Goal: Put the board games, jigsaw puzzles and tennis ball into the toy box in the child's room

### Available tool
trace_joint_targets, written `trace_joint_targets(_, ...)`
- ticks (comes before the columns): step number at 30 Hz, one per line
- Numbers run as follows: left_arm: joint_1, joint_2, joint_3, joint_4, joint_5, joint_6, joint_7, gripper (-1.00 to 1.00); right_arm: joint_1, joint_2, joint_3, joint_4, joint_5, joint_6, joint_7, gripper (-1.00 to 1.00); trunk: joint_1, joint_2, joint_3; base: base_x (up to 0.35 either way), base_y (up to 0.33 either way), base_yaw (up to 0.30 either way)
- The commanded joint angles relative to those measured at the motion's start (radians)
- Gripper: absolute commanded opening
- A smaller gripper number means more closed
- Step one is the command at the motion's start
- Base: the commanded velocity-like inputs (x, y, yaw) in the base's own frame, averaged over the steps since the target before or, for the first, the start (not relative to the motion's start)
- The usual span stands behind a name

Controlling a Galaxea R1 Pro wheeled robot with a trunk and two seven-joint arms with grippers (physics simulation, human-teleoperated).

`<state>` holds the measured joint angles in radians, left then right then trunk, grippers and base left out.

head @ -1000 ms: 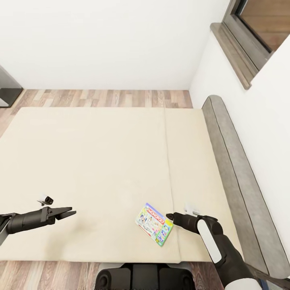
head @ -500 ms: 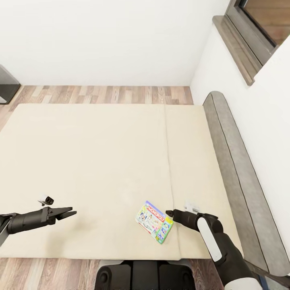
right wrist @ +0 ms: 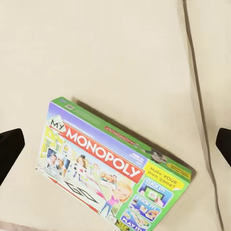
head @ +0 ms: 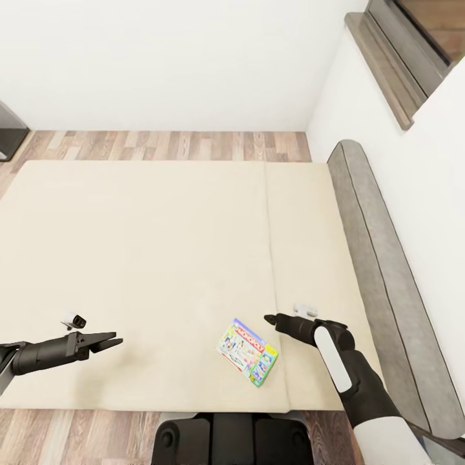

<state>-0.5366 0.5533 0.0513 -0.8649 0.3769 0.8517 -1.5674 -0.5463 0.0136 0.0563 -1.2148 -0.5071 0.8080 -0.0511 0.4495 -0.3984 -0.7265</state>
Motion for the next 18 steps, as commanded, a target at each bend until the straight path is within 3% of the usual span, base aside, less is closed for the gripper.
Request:
trace_joint_targets(1, 0.000, 0.000, -0.001, 0.000, 0.000, 0.011, -0.003, 1.00, -0.002, 0.000, 0.000, 0.000, -0.006, 0.003, -0.005, 1.00, 0.000, -0.002, -0.003, 0.000, 0.000, 0.000)
trace_joint_targets(12, 0.000, -0.006, -0.001, 0.000, 0.000, 0.010, -0.003, 1.00, -0.010, 0.000, 0.001, 0.004, -0.005, -0.001, -0.006, 1.00, 0.000, -0.002, -0.021, 0.000, 0.000, 0.000)
trace_joint_targets(18, 0.000, -0.010, -0.001, 0.000, 0.000, 0.010, -0.003, 1.00, -0.009, -0.001, 0.005, 0.008, -0.007, -0.045, -0.005, 1.00, 0.000, -0.002, -0.031, 0.000, 0.000, 0.000)
